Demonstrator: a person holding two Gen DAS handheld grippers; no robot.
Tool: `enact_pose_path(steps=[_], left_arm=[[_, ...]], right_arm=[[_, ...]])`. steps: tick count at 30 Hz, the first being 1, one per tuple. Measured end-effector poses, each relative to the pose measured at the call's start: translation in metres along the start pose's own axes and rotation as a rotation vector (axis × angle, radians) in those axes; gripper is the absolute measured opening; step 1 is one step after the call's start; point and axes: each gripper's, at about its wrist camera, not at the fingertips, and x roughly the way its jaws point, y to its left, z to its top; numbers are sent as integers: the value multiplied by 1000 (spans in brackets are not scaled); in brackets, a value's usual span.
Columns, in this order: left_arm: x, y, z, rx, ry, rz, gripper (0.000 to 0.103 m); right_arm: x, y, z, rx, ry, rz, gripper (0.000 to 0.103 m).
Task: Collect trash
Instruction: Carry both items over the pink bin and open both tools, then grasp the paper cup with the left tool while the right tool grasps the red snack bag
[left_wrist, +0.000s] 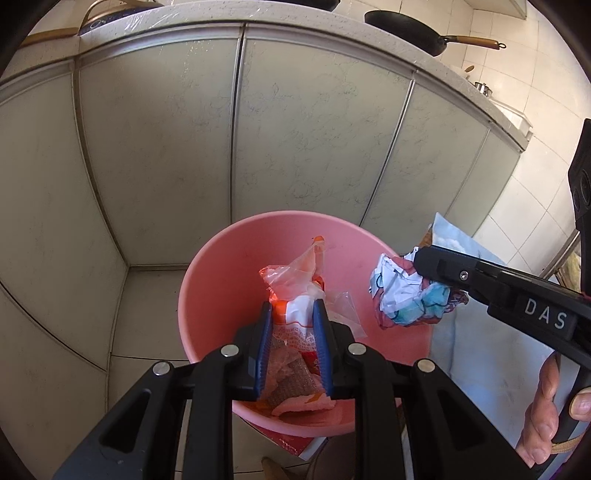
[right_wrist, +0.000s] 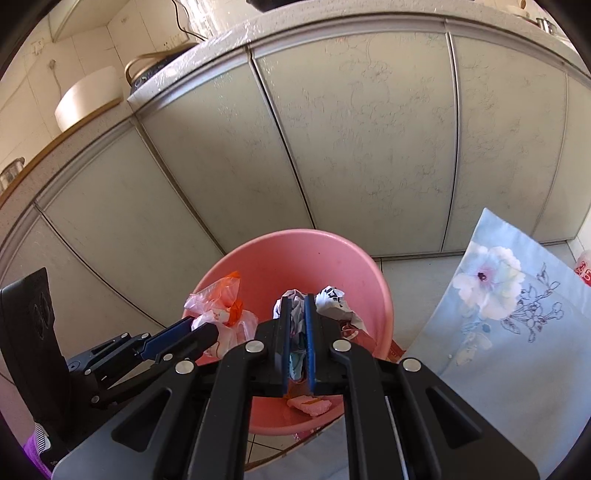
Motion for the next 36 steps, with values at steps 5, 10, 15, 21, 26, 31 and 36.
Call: enact_pose_path(steps=[5, 10, 15, 21, 26, 31, 36], left_arm=[[12, 0, 2, -15, 19, 1, 23], [13, 4, 3, -33, 24, 10, 28], [10, 3, 3, -37, 22, 3, 28], [-6, 3, 3, -23, 7, -16, 28], [-24, -6, 2, 4, -21, -27, 28], [-43, -19, 0, 33, -41, -55, 28], [-63, -34, -7, 67, -55, -99, 28]], right_arm=[[14, -3, -1, 20, 42, 15, 8], [20, -6, -1, 29, 67, 13, 11], [17, -8, 0, 28, 65, 6, 11], [-4, -6, 0, 20, 11, 22, 11], [-29, -9, -7, 26, -29, 24, 11], [-55, -13, -20, 29, -39, 22, 11], [-89, -11, -44, -12, -45, 0, 11]])
